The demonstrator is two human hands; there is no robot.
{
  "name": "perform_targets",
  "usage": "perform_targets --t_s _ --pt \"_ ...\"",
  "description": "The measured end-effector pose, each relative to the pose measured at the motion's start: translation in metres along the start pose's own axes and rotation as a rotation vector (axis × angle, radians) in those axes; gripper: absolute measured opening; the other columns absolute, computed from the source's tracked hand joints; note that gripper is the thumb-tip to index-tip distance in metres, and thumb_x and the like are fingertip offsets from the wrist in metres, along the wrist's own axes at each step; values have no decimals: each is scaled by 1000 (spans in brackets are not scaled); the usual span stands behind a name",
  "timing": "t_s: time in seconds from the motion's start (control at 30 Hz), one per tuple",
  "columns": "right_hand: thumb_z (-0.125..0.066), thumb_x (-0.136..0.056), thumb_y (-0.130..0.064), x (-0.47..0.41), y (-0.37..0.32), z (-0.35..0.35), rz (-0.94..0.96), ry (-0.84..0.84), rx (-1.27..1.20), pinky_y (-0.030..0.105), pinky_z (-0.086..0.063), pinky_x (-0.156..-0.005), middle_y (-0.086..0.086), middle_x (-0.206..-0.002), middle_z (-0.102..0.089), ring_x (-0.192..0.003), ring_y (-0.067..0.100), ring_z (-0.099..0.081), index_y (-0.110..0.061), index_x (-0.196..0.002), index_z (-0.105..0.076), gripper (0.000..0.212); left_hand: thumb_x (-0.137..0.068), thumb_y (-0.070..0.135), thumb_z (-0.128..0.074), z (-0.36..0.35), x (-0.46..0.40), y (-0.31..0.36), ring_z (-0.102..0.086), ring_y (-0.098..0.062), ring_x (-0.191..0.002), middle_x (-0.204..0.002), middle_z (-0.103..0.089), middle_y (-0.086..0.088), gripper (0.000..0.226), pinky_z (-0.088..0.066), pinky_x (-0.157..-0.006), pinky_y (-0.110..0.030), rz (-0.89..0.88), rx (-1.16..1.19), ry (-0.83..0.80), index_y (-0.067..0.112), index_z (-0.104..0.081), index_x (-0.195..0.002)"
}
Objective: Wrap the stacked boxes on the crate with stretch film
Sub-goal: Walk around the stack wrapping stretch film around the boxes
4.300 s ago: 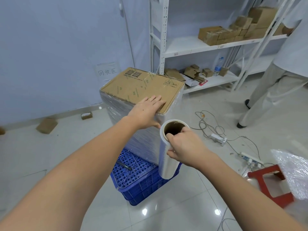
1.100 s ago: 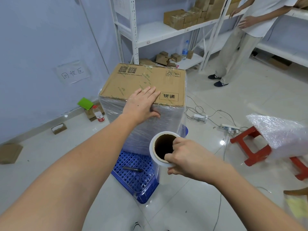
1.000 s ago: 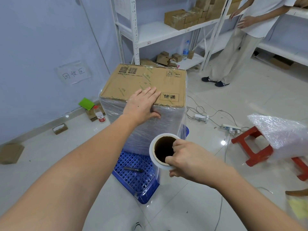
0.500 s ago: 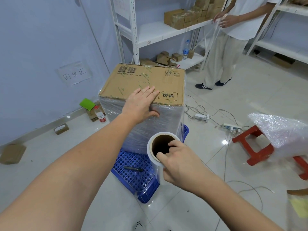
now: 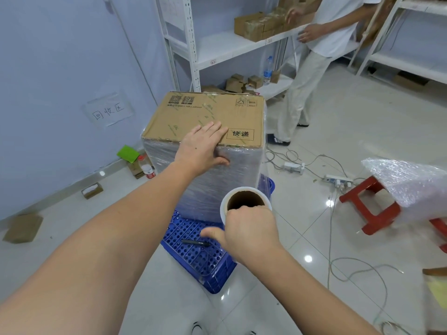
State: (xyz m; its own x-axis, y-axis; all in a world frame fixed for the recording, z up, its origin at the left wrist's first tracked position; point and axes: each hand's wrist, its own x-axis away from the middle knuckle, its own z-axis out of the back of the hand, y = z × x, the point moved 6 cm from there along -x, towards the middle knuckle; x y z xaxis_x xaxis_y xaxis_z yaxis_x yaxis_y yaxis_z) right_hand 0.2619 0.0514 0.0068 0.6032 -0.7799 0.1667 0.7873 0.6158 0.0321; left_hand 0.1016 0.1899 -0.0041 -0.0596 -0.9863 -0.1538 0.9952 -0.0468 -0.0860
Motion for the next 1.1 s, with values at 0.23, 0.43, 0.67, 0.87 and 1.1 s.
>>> perform_targets --t_s 0.23,0.43,0.67,0.87,1.1 --pt "-31 -102 -54 -7 -4 -5 -55 51 151 34 -41 -61 2 -62 -51 -57 23 -52 -17 -88 -64 52 -81 79 -60 -2 -2 -1 -17 -17 -158 -172 -21 2 107 -13 -128 -42 -15 16 15 26 -19 -164" --pt "-36 -102 -28 -11 -14 -14 -34 14 145 38 -33 -70 4 -73 -39 -65 26 -46 -29 -132 -50 33 -84 75 -63 -7 3 -6 -14 -19 -159 -172 -18 -1 105 -13 -128 -46 -43 34 25 24 -17 -164" --pt "-46 -95 -37 -14 -17 -15 -398 -6 39 35 -34 -66 -3 -64 -41 -56 23 -41 -15 -88 -41 24 -87 64 -69 -8 -6 -11 -15 -24 -159 -173 -14 -6 105 -19 -127 -47 -199 7 -18 19 -13 -164" --pt "-39 -86 -77 -13 -23 -11 -607 89 80 33 -33 -56 -4 -60 -49 -53 17 -44 -19 -82 -46 58 -90 58 -71 12 -15 -58 -23 -18 -156 -171 -18 2 95 -25 -126 -43 -514 108 -92 29 -21 -164" --pt "-32 -90 -77 -14 -18 -13 -642 138 55 32 -27 -64 -5 -61 -44 -67 20 -44 -21 -82 -43 58 -85 88 -40 -11 -21 -98 -3 -28 -160 -174 0 3 100 -7 -129 -51 -493 78 -181 41 -1 -164"
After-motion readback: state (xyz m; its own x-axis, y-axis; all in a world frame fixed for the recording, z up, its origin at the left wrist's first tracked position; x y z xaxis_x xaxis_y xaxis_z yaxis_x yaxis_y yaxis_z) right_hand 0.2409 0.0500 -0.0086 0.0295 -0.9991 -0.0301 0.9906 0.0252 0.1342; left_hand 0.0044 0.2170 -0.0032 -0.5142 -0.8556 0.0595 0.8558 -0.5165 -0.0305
